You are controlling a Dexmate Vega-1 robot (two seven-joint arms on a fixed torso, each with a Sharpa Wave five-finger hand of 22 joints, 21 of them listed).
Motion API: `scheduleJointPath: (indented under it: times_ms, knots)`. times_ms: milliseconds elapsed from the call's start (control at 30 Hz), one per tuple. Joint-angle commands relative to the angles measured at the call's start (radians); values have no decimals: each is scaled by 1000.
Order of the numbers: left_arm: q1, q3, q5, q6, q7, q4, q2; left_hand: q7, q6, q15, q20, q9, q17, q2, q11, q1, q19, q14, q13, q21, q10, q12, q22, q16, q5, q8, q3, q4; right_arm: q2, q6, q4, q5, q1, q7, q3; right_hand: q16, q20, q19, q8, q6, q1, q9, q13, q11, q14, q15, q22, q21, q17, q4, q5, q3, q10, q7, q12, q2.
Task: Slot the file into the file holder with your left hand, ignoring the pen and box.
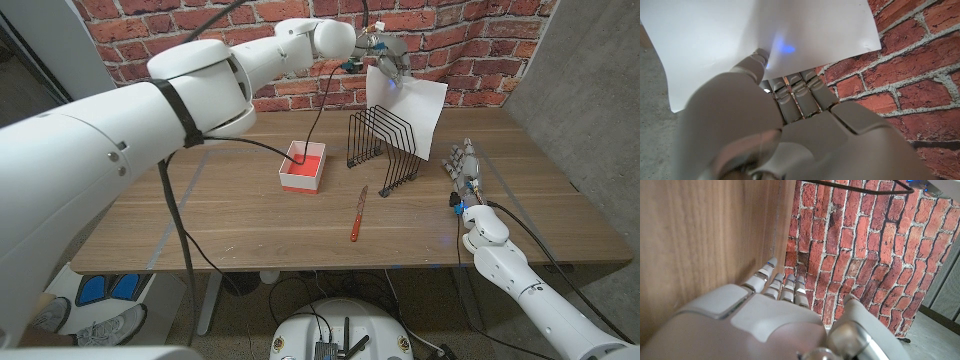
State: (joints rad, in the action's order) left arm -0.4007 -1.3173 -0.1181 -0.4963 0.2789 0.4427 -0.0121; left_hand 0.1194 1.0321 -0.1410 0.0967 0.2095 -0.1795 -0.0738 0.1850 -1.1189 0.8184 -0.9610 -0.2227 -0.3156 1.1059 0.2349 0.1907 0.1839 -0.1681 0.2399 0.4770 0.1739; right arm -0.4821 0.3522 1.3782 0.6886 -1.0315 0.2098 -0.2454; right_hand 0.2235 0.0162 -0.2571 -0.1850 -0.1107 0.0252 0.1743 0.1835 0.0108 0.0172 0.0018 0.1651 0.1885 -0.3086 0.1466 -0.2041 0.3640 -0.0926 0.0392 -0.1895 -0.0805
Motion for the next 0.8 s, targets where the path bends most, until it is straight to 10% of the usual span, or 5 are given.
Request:
scheduleJointPath:
  times_ms: [33,800]
  knots:
    - [-2,-15,-11,28,-3,0,-16,3,9,-101,98,0,-2,-6,31,-12,3,-11,-4,-3,31,1,2,4,-6,0,-4,-2,5,4,-6,3,0,0,2,2,-3,-5,-3,-11,-6,2,4,1,-3,-3,4,2,-5,7,-9,4,-13,0,-3,-51]
    - [-8,-24,-20,15,2,0,-25,1,10,-99,98,0,0,-8,31,-12,2,-7,-4,-3,27,-1,1,0,-7,-2,-9,-3,10,15,-25,7,7,-10,2,2,-5,-4,-3,-12,-6,2,4,1,-4,-3,4,1,-5,7,-9,4,-14,-1,-3,-51]
